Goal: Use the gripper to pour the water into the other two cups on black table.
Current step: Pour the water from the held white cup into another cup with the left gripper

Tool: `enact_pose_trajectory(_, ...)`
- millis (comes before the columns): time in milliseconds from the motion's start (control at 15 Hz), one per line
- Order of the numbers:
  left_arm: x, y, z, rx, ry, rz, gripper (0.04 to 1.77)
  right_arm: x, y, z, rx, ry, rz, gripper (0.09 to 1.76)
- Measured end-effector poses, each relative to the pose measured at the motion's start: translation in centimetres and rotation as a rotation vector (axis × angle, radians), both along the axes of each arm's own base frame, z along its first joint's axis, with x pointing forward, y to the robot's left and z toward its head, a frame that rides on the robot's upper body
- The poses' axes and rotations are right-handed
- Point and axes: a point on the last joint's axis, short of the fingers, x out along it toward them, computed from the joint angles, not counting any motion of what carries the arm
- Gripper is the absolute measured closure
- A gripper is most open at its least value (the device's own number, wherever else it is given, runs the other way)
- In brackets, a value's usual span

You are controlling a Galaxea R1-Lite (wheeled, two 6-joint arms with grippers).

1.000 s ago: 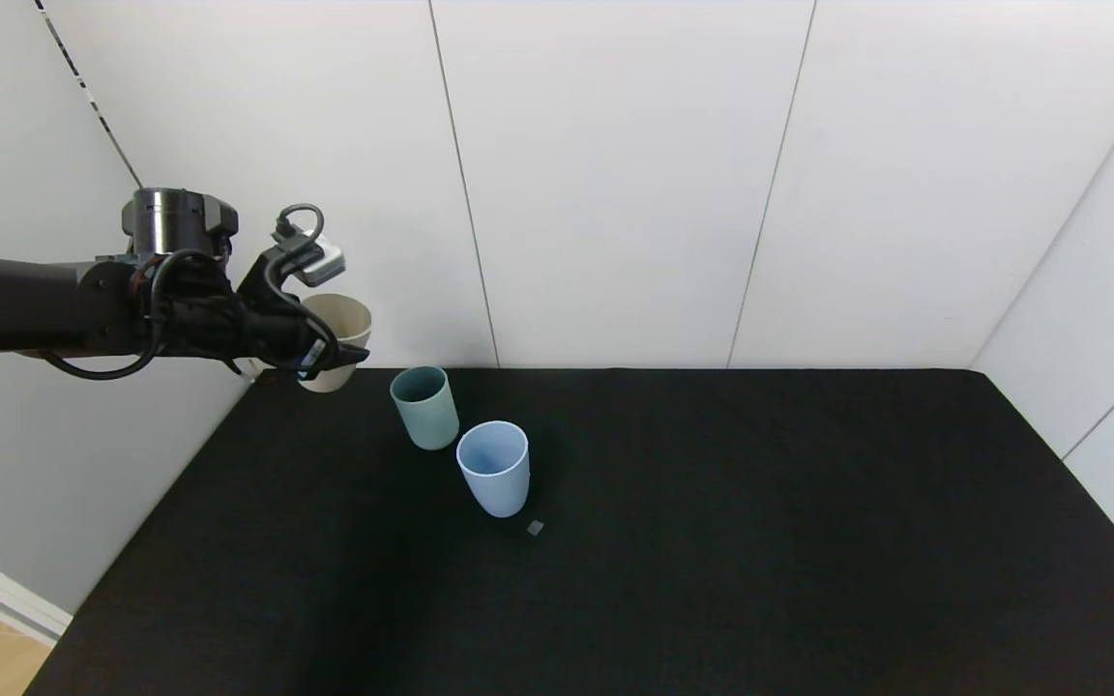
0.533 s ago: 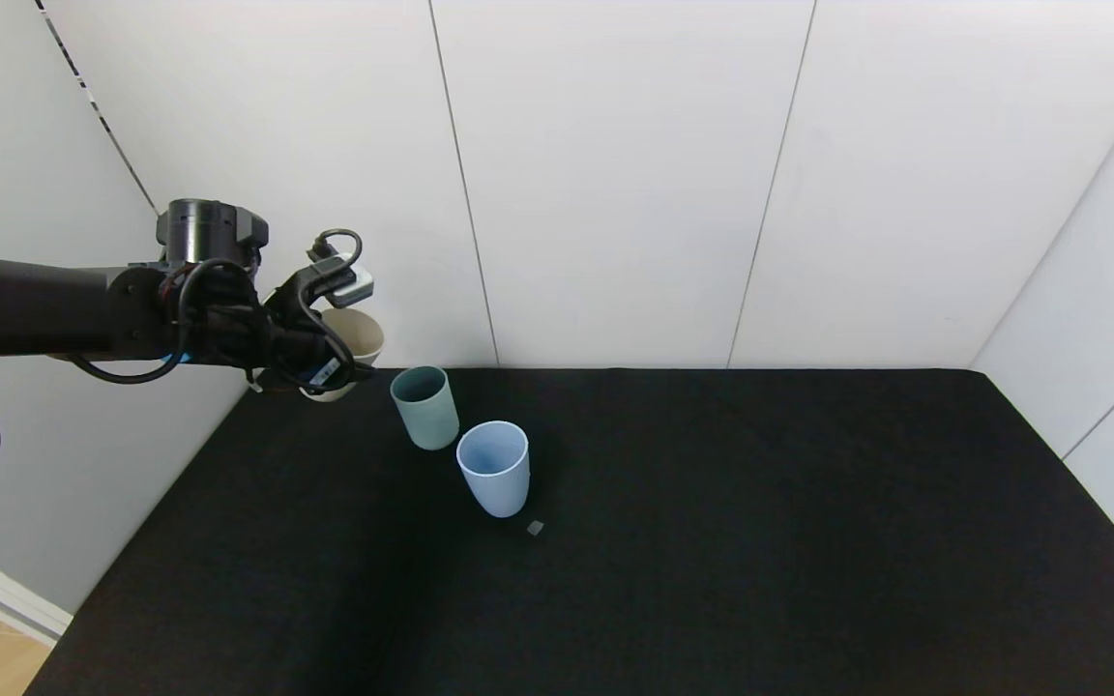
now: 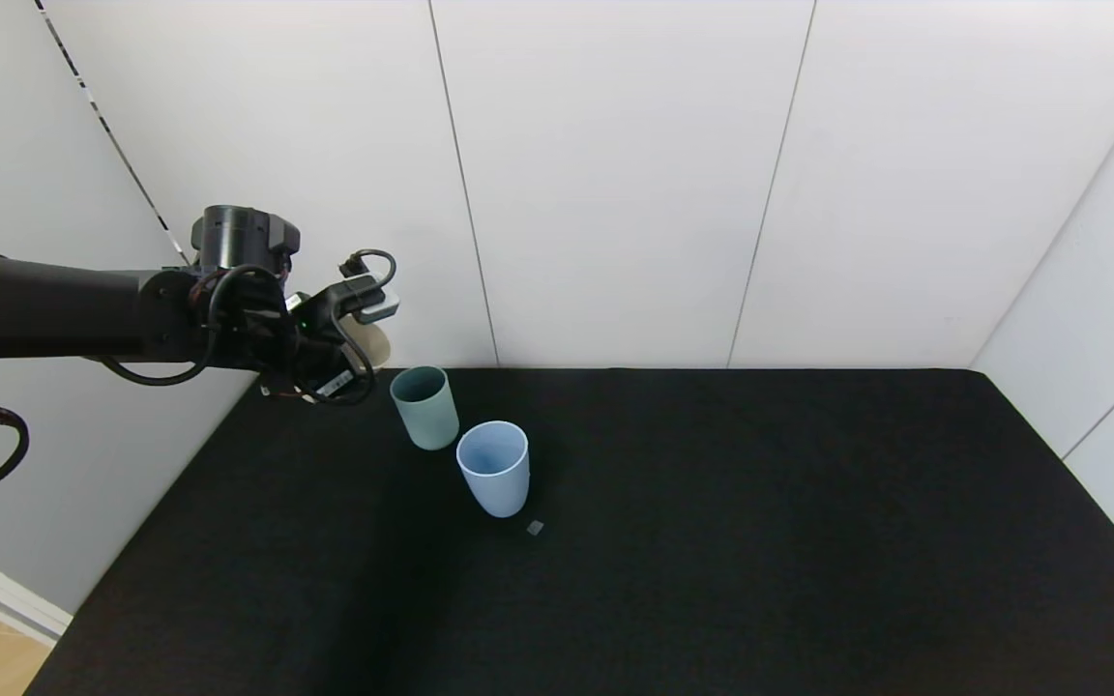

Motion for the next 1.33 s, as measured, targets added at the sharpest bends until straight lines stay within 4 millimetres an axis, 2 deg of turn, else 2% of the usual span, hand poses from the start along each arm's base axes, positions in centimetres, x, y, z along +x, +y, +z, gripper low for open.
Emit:
enact_pose_trajectory(600, 0.2, -1.6, -0.5, 0.128, 0.006, -0.011, 0.56, 0.0, 0.0, 0.0, 0.000, 0.000, -0.001, 0.14)
enact_pose_trajectory(1333, 0.6, -2.6, -0.4, 0.312, 0.004, -0.018, 0.57, 0.0, 0.0, 0.0, 0.000, 0.000, 0.000, 0.14)
